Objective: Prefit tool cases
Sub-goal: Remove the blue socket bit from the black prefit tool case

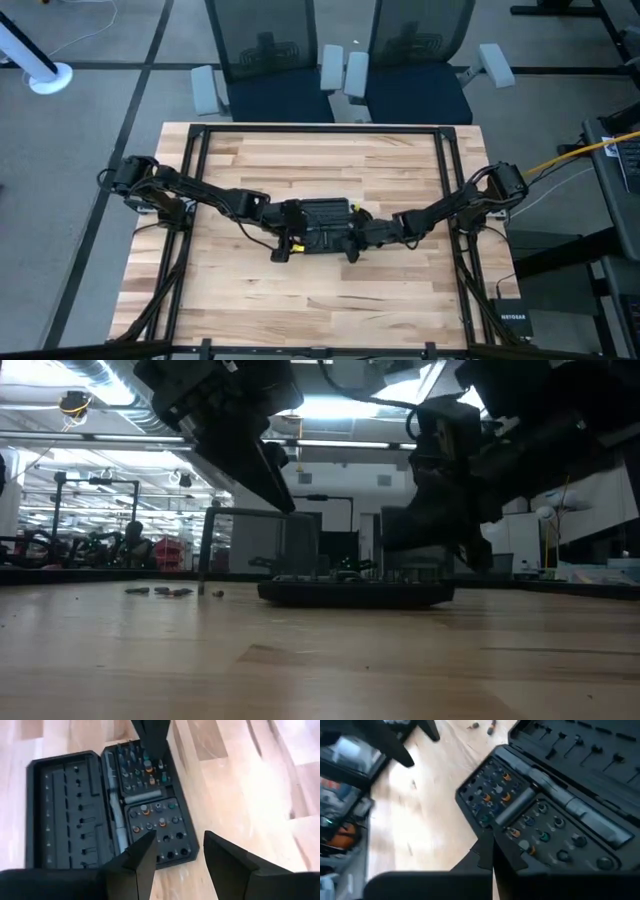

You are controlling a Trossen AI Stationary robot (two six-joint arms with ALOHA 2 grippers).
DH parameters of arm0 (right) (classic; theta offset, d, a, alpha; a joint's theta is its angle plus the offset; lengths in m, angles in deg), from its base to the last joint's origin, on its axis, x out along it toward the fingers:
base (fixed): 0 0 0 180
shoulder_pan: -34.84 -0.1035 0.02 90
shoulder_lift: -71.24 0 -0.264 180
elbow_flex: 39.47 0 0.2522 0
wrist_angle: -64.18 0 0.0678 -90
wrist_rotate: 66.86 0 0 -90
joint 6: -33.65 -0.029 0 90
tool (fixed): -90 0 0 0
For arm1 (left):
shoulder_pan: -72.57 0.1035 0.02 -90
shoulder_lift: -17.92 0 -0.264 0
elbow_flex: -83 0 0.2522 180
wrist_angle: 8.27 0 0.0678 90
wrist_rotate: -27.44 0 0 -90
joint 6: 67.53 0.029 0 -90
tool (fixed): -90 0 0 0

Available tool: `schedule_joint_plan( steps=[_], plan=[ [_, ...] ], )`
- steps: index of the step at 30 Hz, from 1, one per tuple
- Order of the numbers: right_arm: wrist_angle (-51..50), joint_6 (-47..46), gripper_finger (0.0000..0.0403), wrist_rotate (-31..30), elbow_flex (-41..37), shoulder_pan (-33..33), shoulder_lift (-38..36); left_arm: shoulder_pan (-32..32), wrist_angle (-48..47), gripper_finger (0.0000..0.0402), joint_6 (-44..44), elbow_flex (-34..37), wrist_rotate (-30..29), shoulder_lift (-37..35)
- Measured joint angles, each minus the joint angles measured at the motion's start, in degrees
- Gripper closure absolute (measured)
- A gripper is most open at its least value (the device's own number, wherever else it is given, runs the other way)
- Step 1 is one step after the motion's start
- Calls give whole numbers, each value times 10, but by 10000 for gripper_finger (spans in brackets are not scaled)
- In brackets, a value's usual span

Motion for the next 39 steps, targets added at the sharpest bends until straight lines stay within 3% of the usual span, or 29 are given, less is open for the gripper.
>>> schedule_joint_plan(
  steps=[9,15,39],
  plan=[
    [-157,55,403,-20,50,0,0,0,7,249,-9,0,-15,24],
    [-199,57,403,-29,51,0,-1,-3,11,249,-10,0,-15,39],
    [-184,54,403,-32,49,9,1,-2,72,249,30,0,15,89]
  ],
)
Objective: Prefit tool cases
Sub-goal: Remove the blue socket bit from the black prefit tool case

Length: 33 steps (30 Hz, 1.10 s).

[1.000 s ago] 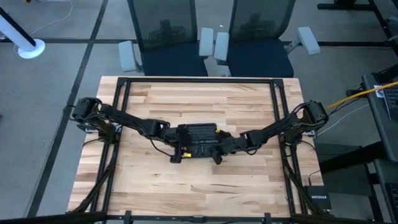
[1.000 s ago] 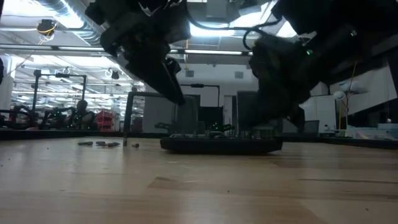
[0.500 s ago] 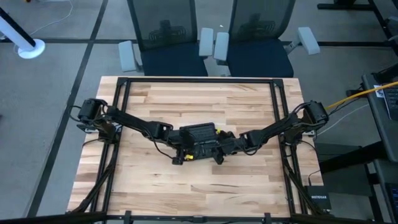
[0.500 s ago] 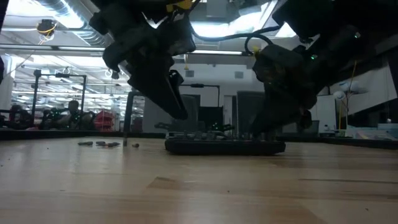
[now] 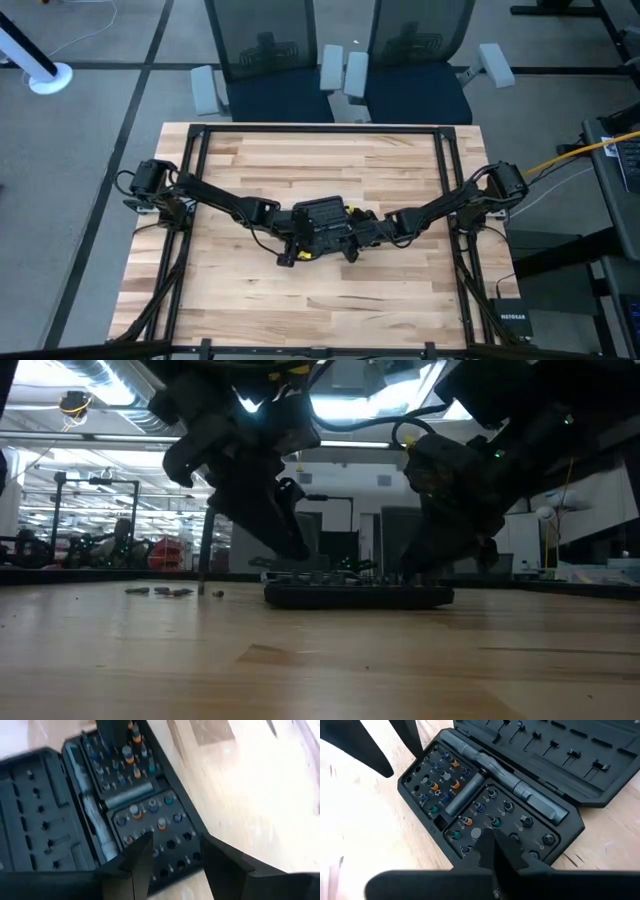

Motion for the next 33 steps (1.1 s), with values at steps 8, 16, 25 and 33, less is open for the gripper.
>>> schedule_joint_plan(
  steps=[8,16,25,33],
  plan=[
    [1,-1,403,0,0,0,0,8,-6,249,34,0,-7,3],
    [2,-1,403,-2,0,0,0,31,-7,249,60,0,8,3],
    [2,0,403,-4,0,0,0,28,-18,249,103,0,32,6],
    [2,0,403,-5,0,0,0,25,-27,249,124,0,33,11]
  ],
)
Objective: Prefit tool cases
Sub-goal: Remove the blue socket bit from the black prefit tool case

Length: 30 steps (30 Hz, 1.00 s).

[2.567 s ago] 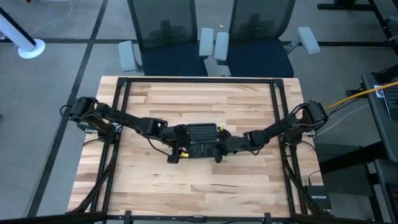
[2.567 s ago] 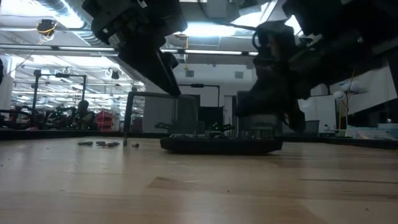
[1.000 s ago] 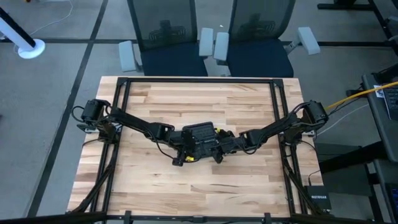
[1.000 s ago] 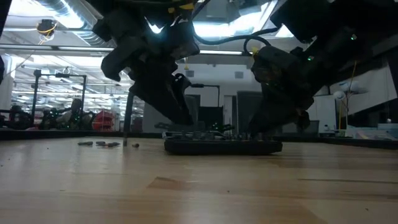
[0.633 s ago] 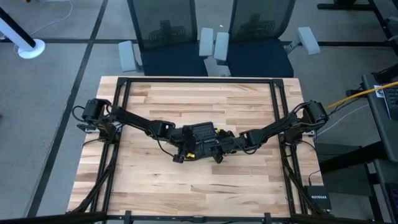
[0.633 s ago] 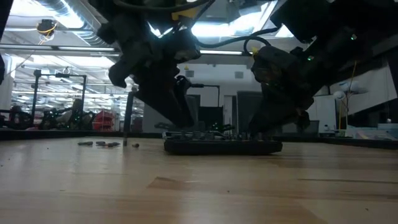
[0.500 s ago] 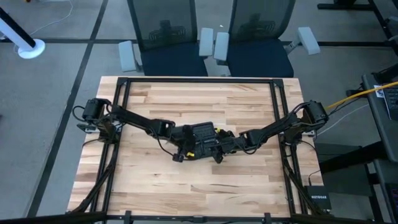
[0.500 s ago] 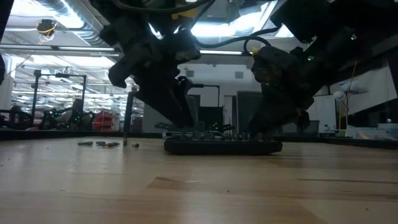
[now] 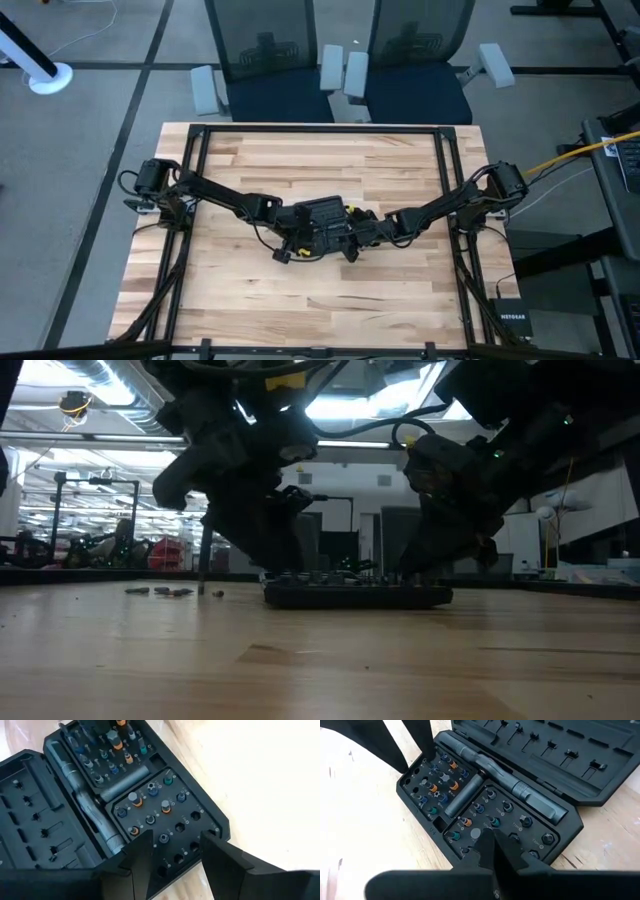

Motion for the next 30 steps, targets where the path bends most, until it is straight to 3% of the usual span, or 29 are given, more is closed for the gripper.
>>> schedule_joint_plan(
  steps=[11,14,20,30],
  plan=[
    [-1,0,403,-3,0,0,0,1,12,253,7,0,-2,21],
    [0,0,403,-4,0,0,0,0,13,280,3,0,-8,22],
    [1,-2,403,-7,0,0,0,1,14,389,-45,0,-19,22],
    [-4,-13,403,-10,0,0,0,0,-13,400,-126,-33,-31,8]
  ],
)
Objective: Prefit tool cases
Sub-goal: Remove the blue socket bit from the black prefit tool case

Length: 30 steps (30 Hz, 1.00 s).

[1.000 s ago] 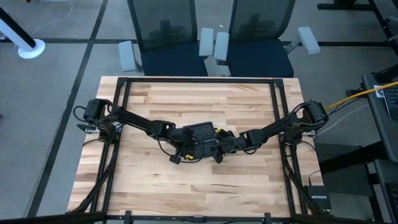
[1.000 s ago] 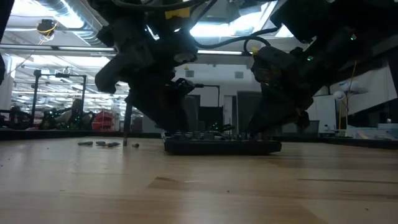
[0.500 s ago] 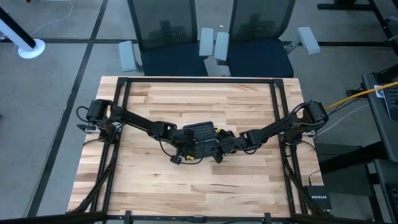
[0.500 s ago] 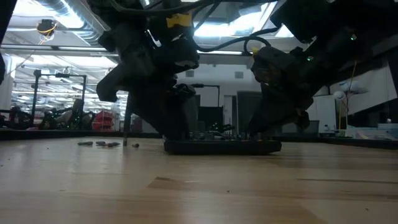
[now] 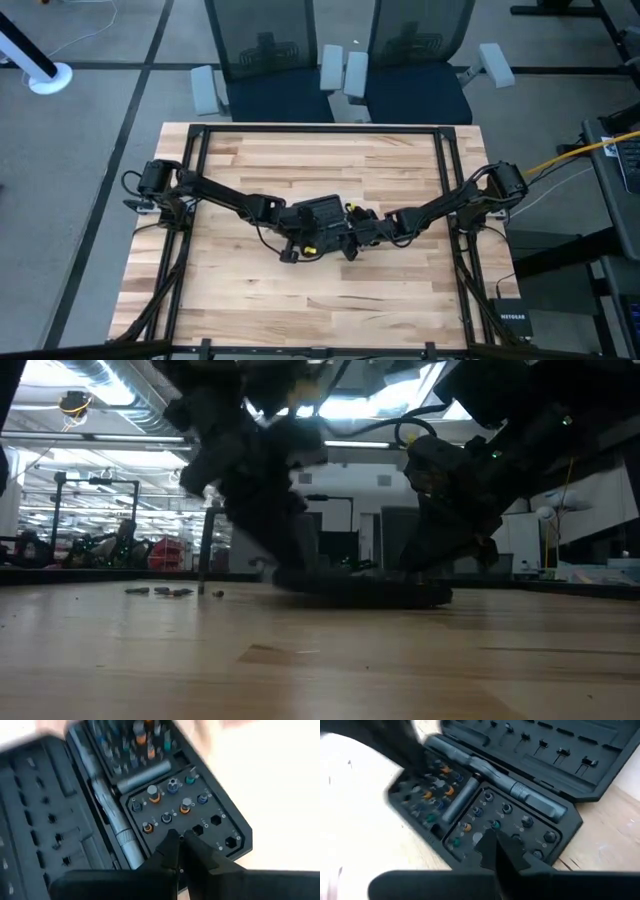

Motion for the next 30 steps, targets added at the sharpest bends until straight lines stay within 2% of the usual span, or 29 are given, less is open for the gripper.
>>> schedule_joint_plan(
  steps=[8,13,20,30],
  plan=[
    [-15,-15,403,6,1,0,0,2,-40,401,32,-25,-5,-7],
    [39,-8,403,31,0,0,1,4,-67,401,40,-24,-5,15],
    [128,-4,403,31,0,0,1,10,-46,401,36,-25,-7,23],
    [150,-20,403,1,0,17,19,16,-20,401,21,-25,-7,23]
  ],
)
